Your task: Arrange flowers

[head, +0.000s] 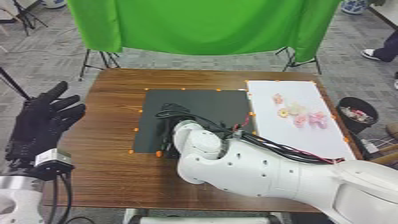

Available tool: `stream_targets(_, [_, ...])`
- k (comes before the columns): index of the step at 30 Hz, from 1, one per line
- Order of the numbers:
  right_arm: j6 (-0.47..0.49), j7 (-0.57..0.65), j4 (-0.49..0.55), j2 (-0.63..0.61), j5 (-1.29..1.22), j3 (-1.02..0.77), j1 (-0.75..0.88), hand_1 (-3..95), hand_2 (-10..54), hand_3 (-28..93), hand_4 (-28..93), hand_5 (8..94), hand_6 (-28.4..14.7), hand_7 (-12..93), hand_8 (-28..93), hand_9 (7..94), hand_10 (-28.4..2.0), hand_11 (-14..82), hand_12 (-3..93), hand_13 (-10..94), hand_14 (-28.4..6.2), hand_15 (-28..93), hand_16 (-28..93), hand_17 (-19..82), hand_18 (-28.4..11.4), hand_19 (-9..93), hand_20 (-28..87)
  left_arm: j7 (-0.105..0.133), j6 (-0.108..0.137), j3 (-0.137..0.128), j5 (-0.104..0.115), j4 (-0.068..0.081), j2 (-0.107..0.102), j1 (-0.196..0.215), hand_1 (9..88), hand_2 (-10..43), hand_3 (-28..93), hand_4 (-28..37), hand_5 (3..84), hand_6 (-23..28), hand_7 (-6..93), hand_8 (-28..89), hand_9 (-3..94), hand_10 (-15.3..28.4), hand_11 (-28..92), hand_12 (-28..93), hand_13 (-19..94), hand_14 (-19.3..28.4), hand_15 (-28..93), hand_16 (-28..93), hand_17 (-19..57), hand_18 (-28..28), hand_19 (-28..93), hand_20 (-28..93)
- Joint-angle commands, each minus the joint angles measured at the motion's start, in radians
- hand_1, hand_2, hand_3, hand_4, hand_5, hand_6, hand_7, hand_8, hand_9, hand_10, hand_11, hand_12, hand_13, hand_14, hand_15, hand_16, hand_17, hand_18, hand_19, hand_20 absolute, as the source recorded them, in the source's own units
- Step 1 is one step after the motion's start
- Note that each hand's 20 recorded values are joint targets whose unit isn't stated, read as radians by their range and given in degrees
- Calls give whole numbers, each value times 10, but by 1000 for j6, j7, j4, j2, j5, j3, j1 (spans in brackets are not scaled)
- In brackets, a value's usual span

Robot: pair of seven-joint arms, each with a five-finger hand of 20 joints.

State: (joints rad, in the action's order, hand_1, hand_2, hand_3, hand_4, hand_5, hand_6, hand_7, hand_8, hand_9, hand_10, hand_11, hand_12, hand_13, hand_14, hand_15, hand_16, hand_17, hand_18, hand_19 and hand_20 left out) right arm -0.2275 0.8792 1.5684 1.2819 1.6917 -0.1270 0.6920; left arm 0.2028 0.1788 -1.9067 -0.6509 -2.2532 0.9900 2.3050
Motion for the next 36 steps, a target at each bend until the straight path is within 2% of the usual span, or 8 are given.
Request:
stream_targets(1, [45,16,14,13,8,-19,2,486,-95,732,-282,642,13,209,-56,843,-100,124,226,838,-23,647,167,542,-146,932,385,-45,-28,-5,-19,11,29,-20,297,60,632,-189,369,99,76,-65,331,207,265,121,218,282,563,-115,-60,284,556,-4])
stream_targets(3, [48,8,17,12,1,-20,0,463,-95,743,-281,636,11,211,-118,834,-105,152,202,840,-26,650,163,542,-151,932,390,6,3,-1,2,-7,-1,29,297,61,631,-189,369,99,76,-65,331,206,265,121,218,282,563,-115,-60,284,556,-4])
stream_targets(11, [48,6,26,11,-15,-34,9,386,-95,752,-260,597,-9,189,-117,808,-132,199,154,839,-28,672,159,546,-163,932,428,-45,-25,21,-16,6,12,-15,298,61,632,-190,369,99,76,-65,330,207,264,120,218,281,563,-115,-61,284,556,-6])
stream_targets(19, [43,0,39,11,10,-24,2,367,-95,746,-249,595,-19,180,-112,794,-143,193,147,830,-35,670,156,538,-170,932,423,-42,-20,10,-20,-5,18,19,300,62,631,-191,369,99,77,-65,330,207,265,121,217,282,564,-116,-61,284,556,-6])
stream_targets(23, [19,-24,45,4,-25,8,-51,359,-95,743,-242,595,-21,178,-111,789,-147,191,147,826,-39,667,155,533,-173,932,417,70,36,7,32,-19,-29,100,300,62,631,-190,369,100,77,-65,330,207,266,120,217,282,564,-116,-61,284,557,-6])
stream_targets(24, [20,-28,48,0,-25,5,-50,357,-95,744,-240,595,-21,178,-111,787,-147,191,147,826,-40,667,154,532,-174,932,416,61,30,1,25,-19,-18,106,299,62,631,-190,369,100,77,-65,329,207,265,120,217,282,564,-116,-61,284,557,-7])
stream_targets(31, [-24,-96,123,-67,-80,12,-90,262,32,771,-226,600,-35,171,-107,770,-167,183,145,812,-60,656,149,514,-183,932,397,191,111,-22,94,-52,-54,247,299,62,632,-190,368,98,78,-66,330,207,265,120,217,282,563,-116,-61,284,558,-7])
stream_targets(36, [-20,-111,210,-133,-85,-9,-120,225,84,776,-217,605,-45,170,-104,738,-185,179,144,788,-80,658,144,486,-197,932,388,192,114,-17,81,-64,-16,267,299,61,633,-191,367,98,79,-66,330,207,265,121,217,282,564,-116,-60,284,559,-6])
